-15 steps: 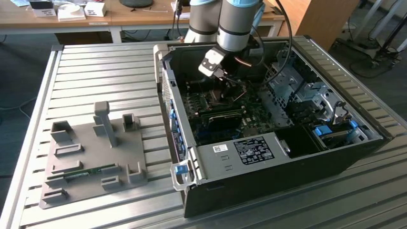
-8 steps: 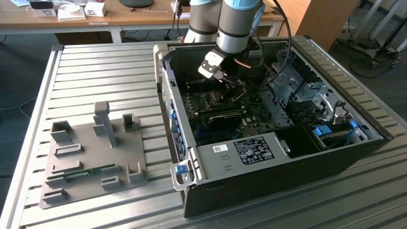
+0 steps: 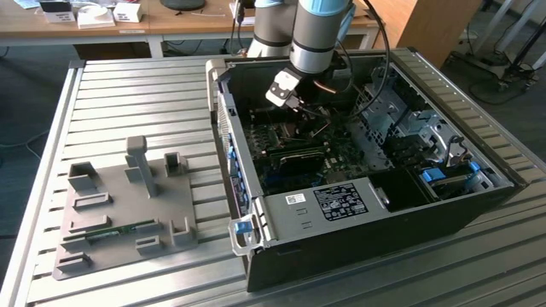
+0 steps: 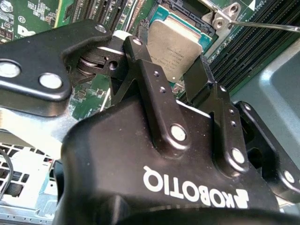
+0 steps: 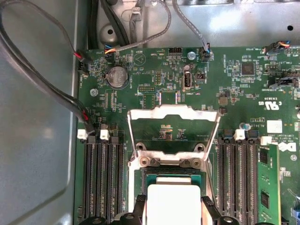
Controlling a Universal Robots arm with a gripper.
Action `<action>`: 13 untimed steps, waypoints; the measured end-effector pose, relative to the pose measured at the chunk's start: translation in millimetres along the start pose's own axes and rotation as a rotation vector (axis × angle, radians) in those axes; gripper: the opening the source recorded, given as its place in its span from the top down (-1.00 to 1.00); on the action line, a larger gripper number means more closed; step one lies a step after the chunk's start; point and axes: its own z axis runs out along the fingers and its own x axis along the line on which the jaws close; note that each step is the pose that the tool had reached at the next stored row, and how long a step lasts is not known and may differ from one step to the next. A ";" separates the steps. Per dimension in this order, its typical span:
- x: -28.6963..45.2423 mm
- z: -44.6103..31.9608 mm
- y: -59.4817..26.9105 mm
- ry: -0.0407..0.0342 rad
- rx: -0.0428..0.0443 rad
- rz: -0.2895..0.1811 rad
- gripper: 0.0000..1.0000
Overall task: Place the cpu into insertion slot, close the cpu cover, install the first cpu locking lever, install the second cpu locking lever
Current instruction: 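Place the cpu into insertion slot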
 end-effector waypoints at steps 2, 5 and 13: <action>0.0 1.4 -0.1 0.0000 0.0000 0.000 -0.08; -0.1 2.5 -0.2 -0.0001 0.0001 0.000 -0.08; 0.4 3.5 -0.7 0.0002 -0.0002 0.000 -0.08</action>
